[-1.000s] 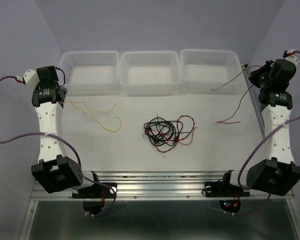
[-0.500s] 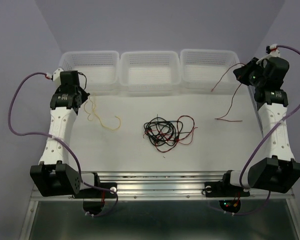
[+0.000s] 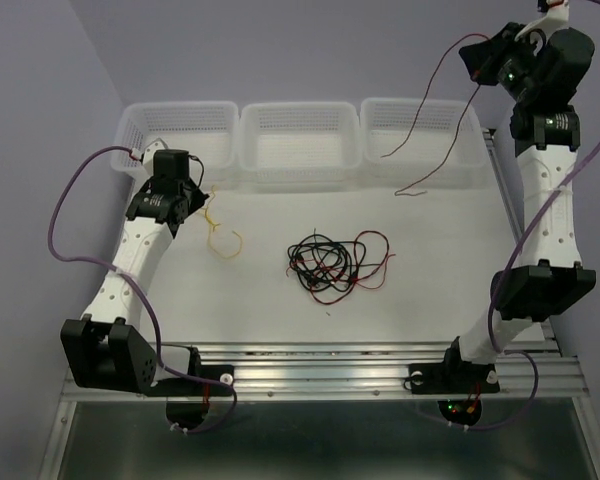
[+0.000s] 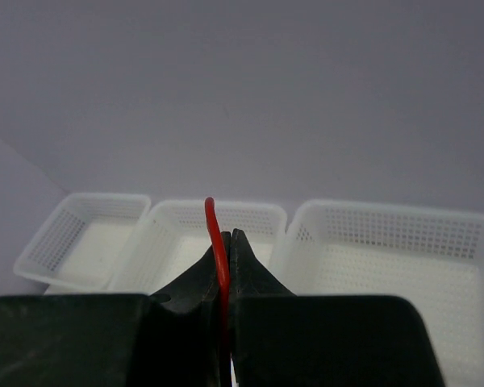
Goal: Untangle the cables
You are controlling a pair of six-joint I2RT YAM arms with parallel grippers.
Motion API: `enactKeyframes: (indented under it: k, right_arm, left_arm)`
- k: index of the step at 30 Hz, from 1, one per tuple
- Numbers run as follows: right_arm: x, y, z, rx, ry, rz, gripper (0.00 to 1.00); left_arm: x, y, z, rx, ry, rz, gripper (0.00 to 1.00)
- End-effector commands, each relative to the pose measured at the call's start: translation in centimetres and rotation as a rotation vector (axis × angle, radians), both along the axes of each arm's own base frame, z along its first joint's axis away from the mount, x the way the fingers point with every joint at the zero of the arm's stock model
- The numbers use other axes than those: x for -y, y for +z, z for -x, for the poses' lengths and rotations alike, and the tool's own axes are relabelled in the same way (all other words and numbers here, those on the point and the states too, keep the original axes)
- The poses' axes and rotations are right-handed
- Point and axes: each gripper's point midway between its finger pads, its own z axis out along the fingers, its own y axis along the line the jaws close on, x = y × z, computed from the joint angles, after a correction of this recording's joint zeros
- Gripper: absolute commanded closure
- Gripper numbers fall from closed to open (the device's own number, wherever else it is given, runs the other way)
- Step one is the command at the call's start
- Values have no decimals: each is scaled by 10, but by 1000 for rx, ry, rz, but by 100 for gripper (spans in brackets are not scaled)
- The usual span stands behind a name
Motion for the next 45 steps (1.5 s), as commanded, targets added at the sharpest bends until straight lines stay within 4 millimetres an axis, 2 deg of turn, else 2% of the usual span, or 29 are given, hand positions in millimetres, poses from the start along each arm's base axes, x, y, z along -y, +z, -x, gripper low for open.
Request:
enactKeyframes:
  k: [1,2,3,4,5,6,7,8,10,13,14,16,19,20,22,24,25,27,28,30,31,32,34,35,37,38,45]
  right_arm:
    - [-12,74,-18,259,51,-30,99]
    - [-4,103,-18,342,4,-42,99]
    - [-2,118,-20,391,-9,-51,99]
    - [3,116,-42,401,-21,-111,99]
    - [9,132,-45,455,-54,-151,99]
    - [19,171,-33,587,-102,-180,99]
    - [23,177,-35,630,-121,-197,99]
    - [27,173,-47,642,-149,-229,99]
    - [40,179,-52,737,-211,-244,99]
    - [57,163,-76,761,-293,-254,99]
    - [60,154,-88,757,-304,-250,99]
    - [61,146,-98,760,-305,-251,99]
    - [51,103,-132,710,-307,-215,99]
    - [50,98,-137,699,-303,-205,99]
    - [46,68,-157,636,-280,-189,99]
    - [45,45,-166,594,-276,-184,99]
    - [48,13,-178,536,-294,-176,99]
    - [51,-4,-180,504,-317,-154,99]
    - [52,-28,-185,464,-323,-145,99]
    - [54,-38,-181,447,-335,-134,99]
    - [54,-60,-182,417,-337,-129,99]
    - [53,-61,-178,419,-337,-126,99]
    - [54,-76,-176,402,-342,-125,99]
    - [55,-97,-177,364,-348,-112,99]
    - [58,-110,-174,351,-366,-105,99]
    - [60,-131,-174,315,-377,-81,99]
    - [82,-189,-190,180,-500,-31,99]
  left_arm:
    - [5,6,-9,51,-9,4,100]
    - [4,5,-10,49,-8,1,100]
    - [5,3,-11,44,-8,1,100]
    - [5,3,-13,41,-12,-1,100]
    - [6,-1,-13,32,-14,-1,100]
    - [6,-1,-15,33,-16,-1,100]
    - [7,-2,-16,31,-18,0,100]
    - [7,-4,-17,28,-19,0,100]
    - [7,-9,-18,18,-22,-2,100]
    - [7,-13,-18,11,-25,-9,100]
    - [7,-15,-18,8,-25,-12,100]
    - [7,-19,-18,0,-24,-12,100]
    - [8,-23,-20,-1,-25,-11,100]
    - [8,-25,-22,-4,-26,-11,100]
    - [9,-27,-23,-10,-26,-9,100]
    - [9,-30,-24,-17,-30,-11,100]
    - [9,-32,-24,-21,-28,-13,100]
    - [8,-35,-25,-30,-27,-15,100]
    - [8,-37,-25,-35,-27,-15,100]
    - [9,-38,-25,-37,-31,-13,100]
    - [9,-40,-25,-42,-30,-12,100]
    - [10,-42,-25,-46,-31,-11,100]
    - [9,-44,-24,-51,-28,-11,100]
    - [9,-45,-24,-52,-25,-10,100]
    - [10,-47,-23,-57,-27,-8,100]
    - [9,-48,-23,-58,-25,-8,100]
    - [10,-46,-22,-56,-33,-8,100]
